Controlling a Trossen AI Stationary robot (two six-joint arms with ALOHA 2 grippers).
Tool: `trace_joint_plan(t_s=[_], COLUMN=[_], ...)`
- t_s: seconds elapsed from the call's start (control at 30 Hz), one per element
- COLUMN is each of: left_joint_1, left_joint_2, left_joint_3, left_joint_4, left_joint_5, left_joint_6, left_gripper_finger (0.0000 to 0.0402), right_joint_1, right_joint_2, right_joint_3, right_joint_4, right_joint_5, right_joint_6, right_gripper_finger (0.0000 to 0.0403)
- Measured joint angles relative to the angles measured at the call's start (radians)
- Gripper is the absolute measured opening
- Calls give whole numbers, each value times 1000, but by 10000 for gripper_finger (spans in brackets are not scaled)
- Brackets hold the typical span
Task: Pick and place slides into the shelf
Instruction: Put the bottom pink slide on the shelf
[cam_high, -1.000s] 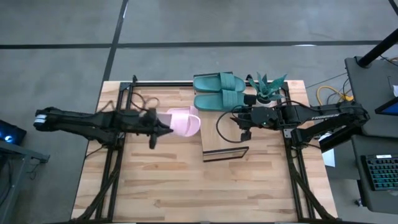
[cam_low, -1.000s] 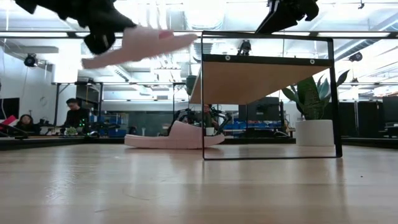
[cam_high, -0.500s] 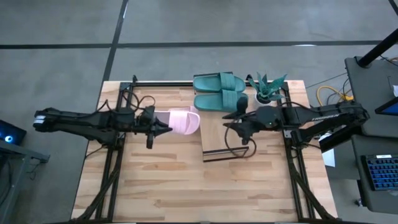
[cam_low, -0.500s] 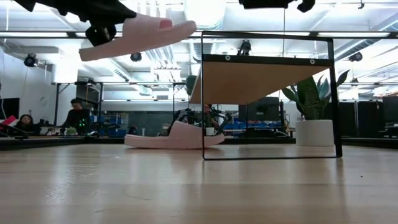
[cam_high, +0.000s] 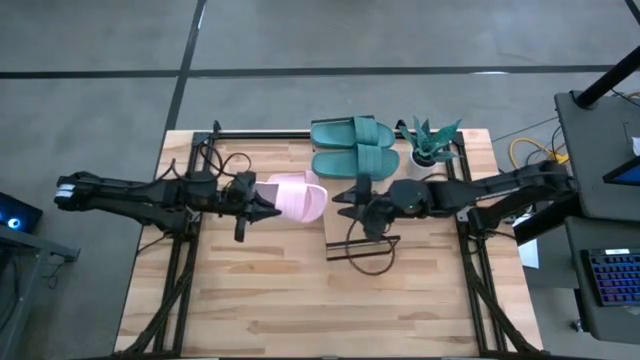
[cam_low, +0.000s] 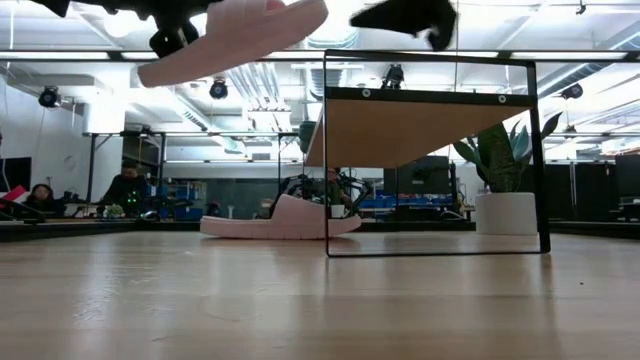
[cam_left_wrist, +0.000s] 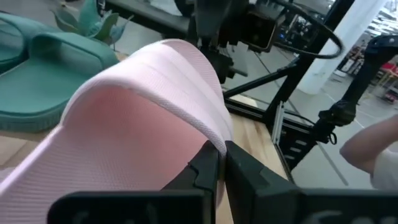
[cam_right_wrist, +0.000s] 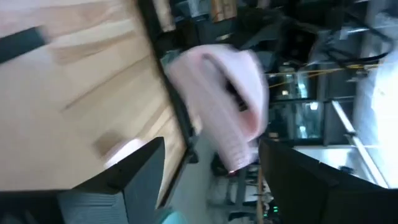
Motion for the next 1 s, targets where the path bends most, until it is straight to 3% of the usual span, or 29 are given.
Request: trace_joint_plan(t_s=[0.3,0.57,1.0], left_joint_1=[0,-1,-1], left_joint_2=[42,93,89], left_joint_3=[12,29,28], left_joint_4=[23,41,54], left_joint_5=[50,94,117], left_joint_6=[-2,5,2], left_gripper_finger=[0,0,0], right_joint_1=[0,0,0], right_joint_2=[92,108,105], right_joint_3=[0,0,0], right_joint_4=[166,199,138], right_joint_5=[50,28,-63], right_joint_6=[-163,-175,-172], right_gripper_finger=[232,210,52])
